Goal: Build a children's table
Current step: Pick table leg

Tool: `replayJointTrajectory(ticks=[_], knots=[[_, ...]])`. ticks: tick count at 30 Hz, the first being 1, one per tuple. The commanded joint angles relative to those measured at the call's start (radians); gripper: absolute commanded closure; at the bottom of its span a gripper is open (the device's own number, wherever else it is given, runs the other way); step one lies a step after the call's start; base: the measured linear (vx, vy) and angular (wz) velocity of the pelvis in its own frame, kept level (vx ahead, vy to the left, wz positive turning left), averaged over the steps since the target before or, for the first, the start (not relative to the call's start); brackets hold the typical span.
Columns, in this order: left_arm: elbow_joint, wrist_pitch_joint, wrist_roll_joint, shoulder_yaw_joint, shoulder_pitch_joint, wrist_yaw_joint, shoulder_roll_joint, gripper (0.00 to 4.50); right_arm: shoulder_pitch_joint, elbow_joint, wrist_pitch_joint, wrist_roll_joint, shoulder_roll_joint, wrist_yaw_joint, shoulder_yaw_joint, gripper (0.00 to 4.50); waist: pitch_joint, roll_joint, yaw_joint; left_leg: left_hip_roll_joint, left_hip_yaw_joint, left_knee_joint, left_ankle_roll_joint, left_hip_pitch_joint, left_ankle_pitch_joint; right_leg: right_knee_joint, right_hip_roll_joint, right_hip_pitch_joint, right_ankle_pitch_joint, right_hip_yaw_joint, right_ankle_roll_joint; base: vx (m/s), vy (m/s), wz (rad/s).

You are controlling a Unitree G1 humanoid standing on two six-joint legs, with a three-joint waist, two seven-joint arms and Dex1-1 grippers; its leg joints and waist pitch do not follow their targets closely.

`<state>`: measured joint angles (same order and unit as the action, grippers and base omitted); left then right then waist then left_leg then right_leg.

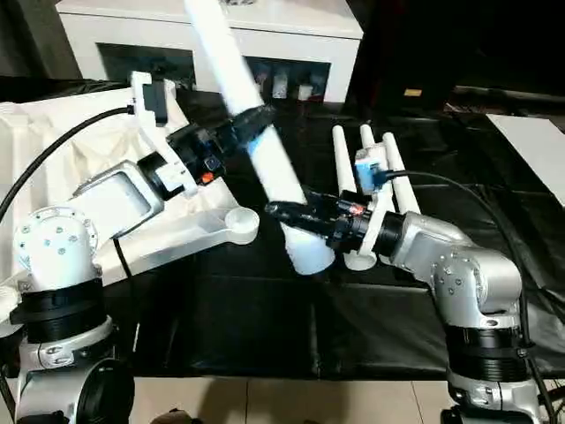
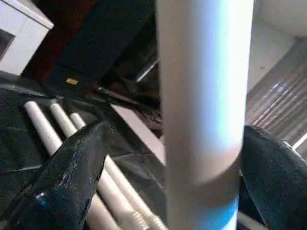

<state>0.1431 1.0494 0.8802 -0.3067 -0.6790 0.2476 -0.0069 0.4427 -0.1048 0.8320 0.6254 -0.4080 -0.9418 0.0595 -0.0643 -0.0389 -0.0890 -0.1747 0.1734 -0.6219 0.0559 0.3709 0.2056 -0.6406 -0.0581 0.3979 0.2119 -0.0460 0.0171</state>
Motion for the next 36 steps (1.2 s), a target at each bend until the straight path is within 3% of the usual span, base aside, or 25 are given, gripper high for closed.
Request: replayJointTrajectory(ticks=[1,5,7,8,12,15,17,19,28,29,36], knots=[[0.013,0.018,0.023,0.001,-0.016,-0.009,-0.004,0.0,-0.003,-0.015,-0.043,-0.058,-0.009,0.027,-0.034,2.64,0.068,0.002,-0.001,-0.048,-0.018,0.07,-0.015,-0.007,0.051,0.083,-0.077,-0.058,0.088,0.047,0.209,0.0,0.0,0.0],[-0.011,-0.001,-0.024,0.019,-0.017,-0.048,-0.004,0.35,0.013,0.002,-0.142,-0.189,0.015,0.103,-0.127,2.64,0.067,0.006,0.002,-0.048,-0.019,0.071,-0.005,-0.009,0.077,0.086,-0.077,-0.056,0.121,0.049,0.188,0.0,0.0,0.0],[-0.017,-0.006,-0.031,0.021,-0.019,-0.057,-0.003,0.41,0.02,0.008,-0.153,-0.203,0.03,0.134,-0.134,2.64,0.068,0.005,0.003,-0.048,-0.02,0.072,-0.003,-0.008,0.07,0.086,-0.077,-0.056,0.112,0.049,0.185,0.0,0.0,0.0],[-0.018,-0.008,-0.032,0.022,-0.02,-0.059,-0.002,0.7,0.026,0.013,-0.15,-0.206,0.039,0.154,-0.132,2.64,0.069,0.008,0.004,-0.049,-0.02,0.072,-0.005,-0.009,0.066,0.082,-0.075,-0.056,0.089,0.049,0.19,0.0,0.0,0.0],[-0.017,-0.014,-0.042,0.036,-0.014,-0.068,0.014,0.83,0.037,0.029,-0.176,-0.266,0.047,0.206,-0.172,2.64,0.068,0.007,0.005,-0.05,-0.019,0.073,-0.004,-0.01,0.063,0.079,-0.075,-0.055,0.06,0.049,0.202,0.0,0.0,0.0],[-0.028,-0.033,-0.086,0.056,-0.013,-0.089,0.018,1.22,0.037,0.018,-0.266,-0.383,0.042,0.247,-0.252,2.64,0.068,0.006,0.005,-0.05,-0.017,0.073,0.003,-0.01,0.069,0.08,-0.076,-0.055,0.067,0.051,0.195,0.0,0.0,0.0],[-0.036,-0.043,-0.1,0.057,-0.016,-0.102,0.016,1.24,0.037,0.02,-0.289,-0.415,0.043,0.261,-0.272,2.64,0.067,0.006,0.006,-0.049,-0.018,0.074,0.01,-0.01,0.076,0.081,-0.075,-0.056,0.075,0.051,0.185,0.0,0.0,0.0],[-0.056,-0.068,-0.118,0.045,-0.022,-0.123,0.014,1.59,0.033,0.017,-0.3,-0.43,0.063,0.288,-0.282,2.64,0.068,0.008,0.007,-0.049,-0.019,0.075,0.009,-0.01,0.078,0.08,-0.075,-0.056,0.069,0.052,0.183,0.0,0.0,0.0],[-0.098,-0.136,-0.158,0.023,-0.037,-0.153,0.021,2.3,0.019,0.011,-0.316,-0.458,0.092,0.324,-0.303,2.64,0.068,0.012,0.01,-0.049,-0.019,0.075,0.01,-0.01,0.091,0.077,-0.074,-0.056,0.037,0.053,0.193,0.0,0.0,0.0],[-0.106,-0.148,-0.163,0.018,-0.04,-0.162,0.018,2.43,0.021,0.012,-0.316,-0.46,0.095,0.327,-0.303,2.64,0.068,0.016,0.008,-0.05,-0.02,0.076,0.012,-0.011,0.089,0.076,-0.075,-0.056,0.029,0.053,0.197,0.0,0.0,0.0],[-0.119,-0.172,-0.182,0.02,-0.04,-0.176,0.025,2.66,0.029,0.015,-0.316,-0.461,0.096,0.334,-0.313,2.64,0.069,0.009,0.009,-0.049,-0.019,0.075,0.01,-0.011,0.084,0.074,-0.075,-0.059,0.003,0.053,0.203,0.0,0.0,0.0]])
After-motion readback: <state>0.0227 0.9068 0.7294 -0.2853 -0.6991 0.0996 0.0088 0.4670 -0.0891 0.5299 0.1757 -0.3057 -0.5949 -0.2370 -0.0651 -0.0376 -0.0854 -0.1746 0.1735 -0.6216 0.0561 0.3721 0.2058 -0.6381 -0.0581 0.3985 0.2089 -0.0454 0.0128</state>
